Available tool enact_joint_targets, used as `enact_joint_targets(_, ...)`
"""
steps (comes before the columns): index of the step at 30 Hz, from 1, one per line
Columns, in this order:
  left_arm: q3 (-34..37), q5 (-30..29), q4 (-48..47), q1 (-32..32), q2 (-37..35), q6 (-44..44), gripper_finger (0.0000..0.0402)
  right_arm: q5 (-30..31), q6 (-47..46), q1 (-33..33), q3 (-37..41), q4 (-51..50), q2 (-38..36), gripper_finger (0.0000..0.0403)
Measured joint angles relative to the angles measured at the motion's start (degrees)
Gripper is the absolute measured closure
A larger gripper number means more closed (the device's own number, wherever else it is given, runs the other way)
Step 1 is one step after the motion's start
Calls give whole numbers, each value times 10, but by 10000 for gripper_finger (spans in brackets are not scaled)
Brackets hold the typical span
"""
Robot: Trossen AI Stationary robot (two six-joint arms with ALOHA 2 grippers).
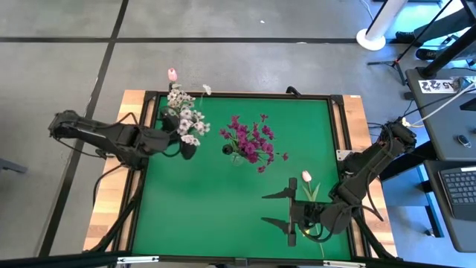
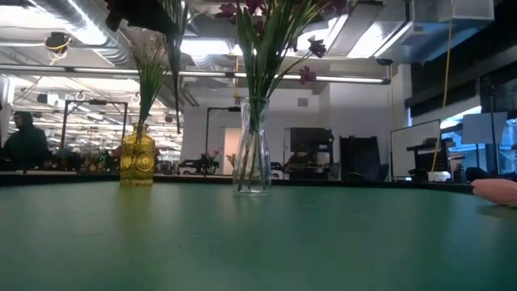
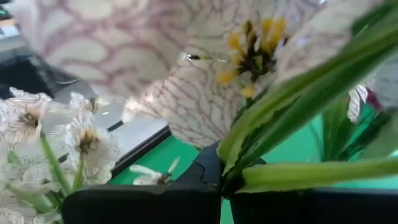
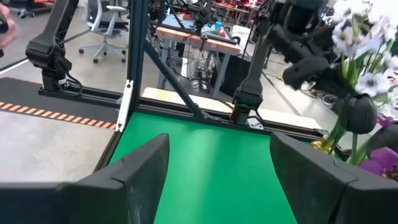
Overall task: Sort flowers into vase by color
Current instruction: Put the white flowers into the yellow vase
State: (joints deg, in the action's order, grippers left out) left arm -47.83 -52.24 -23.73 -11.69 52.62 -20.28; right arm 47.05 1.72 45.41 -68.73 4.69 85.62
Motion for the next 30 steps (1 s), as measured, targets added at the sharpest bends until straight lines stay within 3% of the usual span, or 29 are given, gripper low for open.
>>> enact_joint_targets(6,46,138,139,14,-36,86,401,0,-13,0,0,-7,0,127)
enact_joint_targets(12,185,171,246,46,-81,81,401,0,-21,0,0,-21,0,127)
enact_joint_targets(16,245,152,243,58,-139,48,401,1,-33,0,0,-39,0,127)
enact_joint_targets(21,229,72,165,48,-197,18,401,2,-34,-1,0,-44,0,127)
enact_joint_targets(30,88,50,74,13,-214,52,401,24,-46,-1,0,-46,0,127)
